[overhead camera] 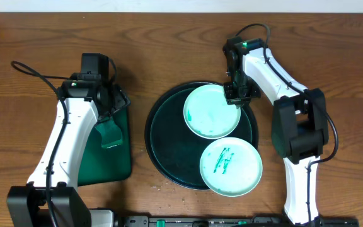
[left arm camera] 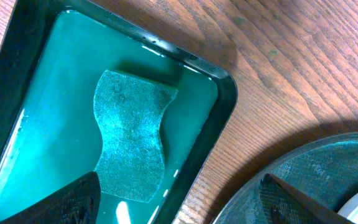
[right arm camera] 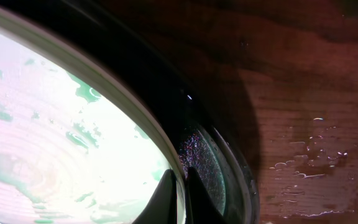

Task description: Clean dirty plates on tray and stack at the side

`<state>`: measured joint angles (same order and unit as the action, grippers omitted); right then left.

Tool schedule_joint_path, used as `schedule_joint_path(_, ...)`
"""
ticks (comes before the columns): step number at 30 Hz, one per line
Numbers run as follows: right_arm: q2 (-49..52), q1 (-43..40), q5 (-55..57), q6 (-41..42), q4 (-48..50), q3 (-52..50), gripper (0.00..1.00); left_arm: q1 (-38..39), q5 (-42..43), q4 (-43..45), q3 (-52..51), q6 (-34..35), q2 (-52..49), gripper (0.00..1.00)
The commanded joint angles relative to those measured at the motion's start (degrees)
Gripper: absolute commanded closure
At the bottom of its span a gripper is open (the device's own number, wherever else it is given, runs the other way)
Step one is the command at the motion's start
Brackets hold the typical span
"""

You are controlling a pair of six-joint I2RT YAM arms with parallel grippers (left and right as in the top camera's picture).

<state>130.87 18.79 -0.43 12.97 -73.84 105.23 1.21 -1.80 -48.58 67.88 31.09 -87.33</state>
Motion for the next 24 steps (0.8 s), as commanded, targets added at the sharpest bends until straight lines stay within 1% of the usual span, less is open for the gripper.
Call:
schedule_joint_path(1,-0.37,0.26,0.24,0.24,0.37,0.74,0.99,-0.28,-0.11,-0.15,0.83,-0.37,0.13,0.18)
schedule_joint_path(15,-8.55,1.57,3.41,0.04,1.36,1.18,0.98,-0.28,-0.09,0.33,0.83,-0.37,0.13,0.18)
schedule_joint_path(24,-9.62,1.79,3.63,-0.33,1.68,1.29,0.99,-0.28,-0.11,0.74,0.83,-0.37,0.13,0.18)
